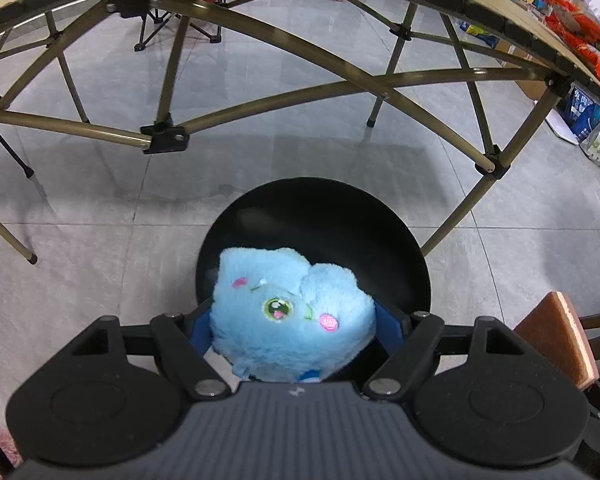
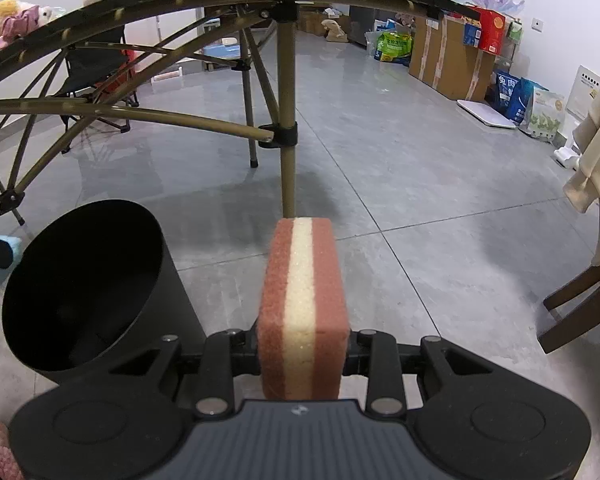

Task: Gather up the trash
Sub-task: 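Carry the blue plush with the left tool over the black bin, then open the left tool to drop the blue plush into the bin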

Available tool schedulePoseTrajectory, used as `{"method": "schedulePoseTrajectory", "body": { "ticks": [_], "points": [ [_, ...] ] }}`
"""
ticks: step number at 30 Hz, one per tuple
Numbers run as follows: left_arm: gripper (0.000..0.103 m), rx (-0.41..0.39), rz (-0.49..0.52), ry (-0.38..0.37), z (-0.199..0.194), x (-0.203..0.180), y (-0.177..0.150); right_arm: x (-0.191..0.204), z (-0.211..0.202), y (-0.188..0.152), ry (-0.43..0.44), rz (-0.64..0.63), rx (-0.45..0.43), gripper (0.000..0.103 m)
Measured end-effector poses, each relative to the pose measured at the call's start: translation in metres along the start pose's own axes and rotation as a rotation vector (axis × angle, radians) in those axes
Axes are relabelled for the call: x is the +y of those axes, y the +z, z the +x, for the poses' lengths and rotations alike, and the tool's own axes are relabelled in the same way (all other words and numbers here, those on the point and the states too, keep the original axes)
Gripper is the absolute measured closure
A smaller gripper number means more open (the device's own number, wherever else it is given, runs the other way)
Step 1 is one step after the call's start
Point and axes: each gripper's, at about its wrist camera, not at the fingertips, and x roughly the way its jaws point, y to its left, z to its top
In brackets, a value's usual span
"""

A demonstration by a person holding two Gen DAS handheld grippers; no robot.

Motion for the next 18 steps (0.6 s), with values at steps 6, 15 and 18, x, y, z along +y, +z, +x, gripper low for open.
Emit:
{"method": "schedulePoseTrajectory", "body": {
  "ticks": [6,15,18],
  "points": [
    [0.025,0.011,0.010,0.013,0.014,-0.014,0.005,-0.001,0.003,0.001,-0.002,0.001,0.005,0.073],
    [0.022,0.029,0.020,0.020,0.029,-0.026,0.008,-0.003,0.005,0.001,-0.008,-0.002,0.013,0.073],
    [0.014,0.025,0.017,0.019,0.031,-0.027,0.009,-0.002,0.006,0.002,-0.009,-0.002,0.014,0.073]
  ]
}}
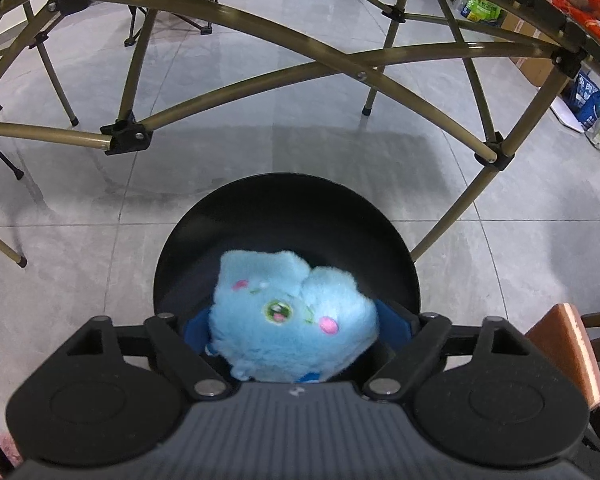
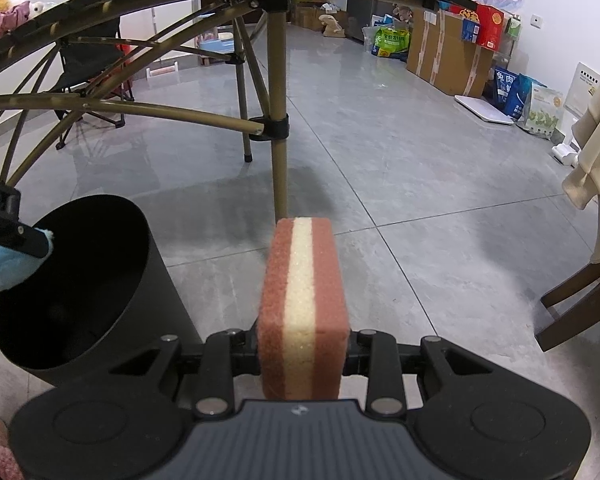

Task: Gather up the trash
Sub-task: 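Open the left tool to drop the blue plush into the bin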

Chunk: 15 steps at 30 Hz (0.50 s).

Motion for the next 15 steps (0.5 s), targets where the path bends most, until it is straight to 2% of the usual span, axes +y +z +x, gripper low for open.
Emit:
{"method": "schedulePoseTrajectory", "body": {
  "ticks": [2,8,15],
  "points": [
    [0.000,-0.007,-0.002,0.003,0.0000,-0.0012,0.0005,0.0000,0.0002,0.0002,0.000,0.000,0.000,0.073],
    [0.000,0.034,-0.010,0.013,0.0076,-0.0018,0.0006,0.0005,0.0011,-0.0004,-0.002,0.004,0.002,0.073],
    [0.000,0.039,-0.012,0.016,0.0081,-0.0006,0.0008,-0.0003,0.0005,-0.0010,-0.001,0.003,0.002,0.073]
  ]
}}
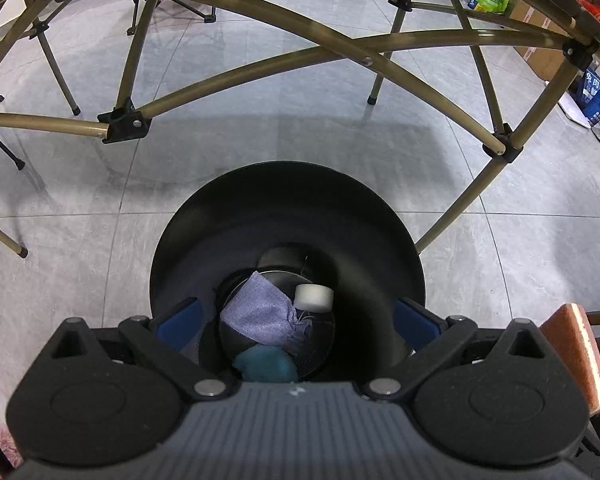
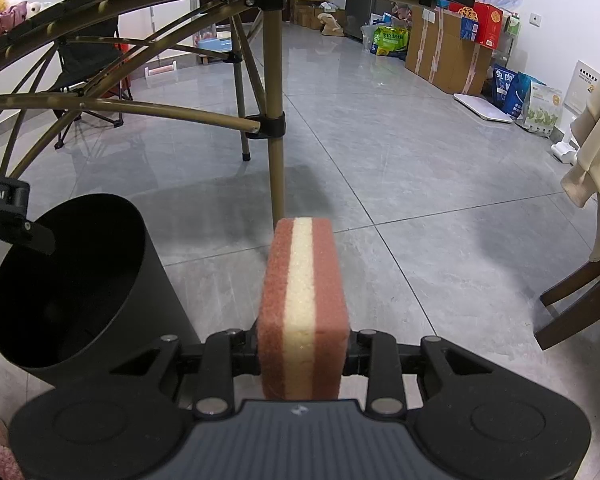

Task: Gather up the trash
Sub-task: 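Open the left tool to drop the blue plush into the bin, then move the sponge over the bin and open the right tool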

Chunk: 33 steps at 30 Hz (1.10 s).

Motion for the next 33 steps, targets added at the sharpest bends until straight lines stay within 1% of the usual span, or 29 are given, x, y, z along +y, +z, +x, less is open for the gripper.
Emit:
{"method": "schedulePoseTrajectory", "body": {
  "ticks": [9,19,28,33],
  "points": [
    [0.000,-0.002,-0.002,0.007,-0.002,0.004,0.000,0.002,0.000,0.001,0.002,-0.005,0.002,0.073],
    [0.000,-0.021,-0.004,0.017,-0.017,0.025,0.000,0.010,-0.012,0.005,0.031,-0.023,-0.004,0.073],
    [0.000,-0.059,-0.019,0.030,-0.036,0.054,0.002,0.044,-0.036,0.018,0.104,-0.076,-0.035,0.073],
    [0.000,-0.079,-0.049,0.040,-0.046,0.075,0.003,0.065,-0.045,0.028,0.159,-0.105,-0.042,0.073]
  ]
}}
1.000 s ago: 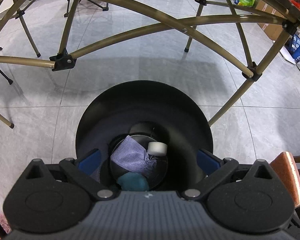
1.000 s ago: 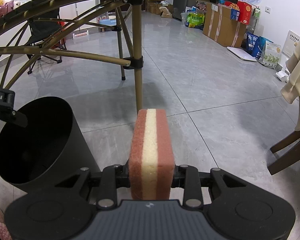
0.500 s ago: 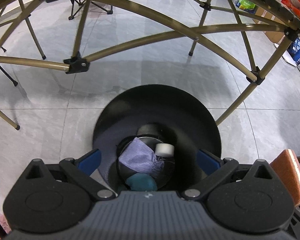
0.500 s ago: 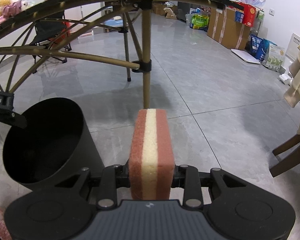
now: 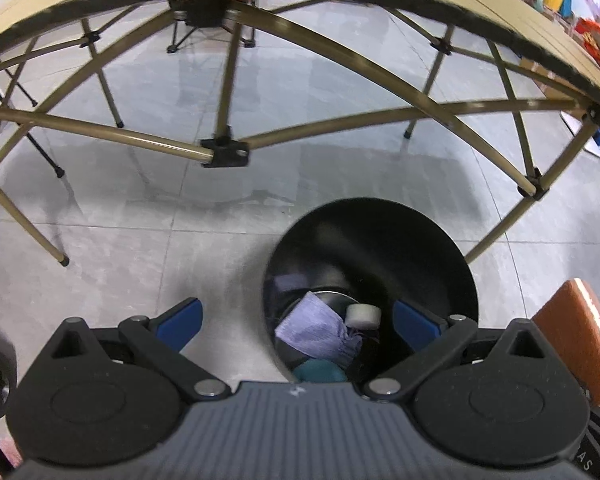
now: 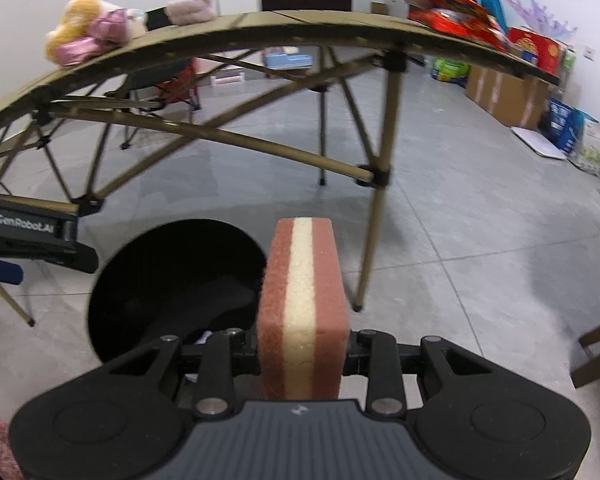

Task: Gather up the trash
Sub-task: 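Move the sponge over the bin and open the right tool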

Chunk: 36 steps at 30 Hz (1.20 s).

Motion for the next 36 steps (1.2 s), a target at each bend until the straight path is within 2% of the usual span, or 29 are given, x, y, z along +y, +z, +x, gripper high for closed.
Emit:
{"method": "schedulePoseTrajectory", "body": {
  "ticks": [10,18,27,36],
  "points": [
    [0.000,-0.027,-0.056,0.038,-0.011,0.041,0.003,0.046,0.014,0.027,0.094,-0.068,0.047,0.073],
    [0.000,-0.033,-0.092,0.073,-0.013,0.066,0.002,0.076,0.041,0.041,0.150,-0.122,0.129,0.073],
    [0.000,-0.027,-0.123,0.104,-0.011,0.089,0.000,0.102,0.068,0.047,0.170,-0.168,0.230,0.073],
    [0.000,-0.013,-0.152,0.129,-0.007,0.107,-0.002,0.115,0.089,0.050,0.168,-0.159,0.272,0.073]
  ]
}}
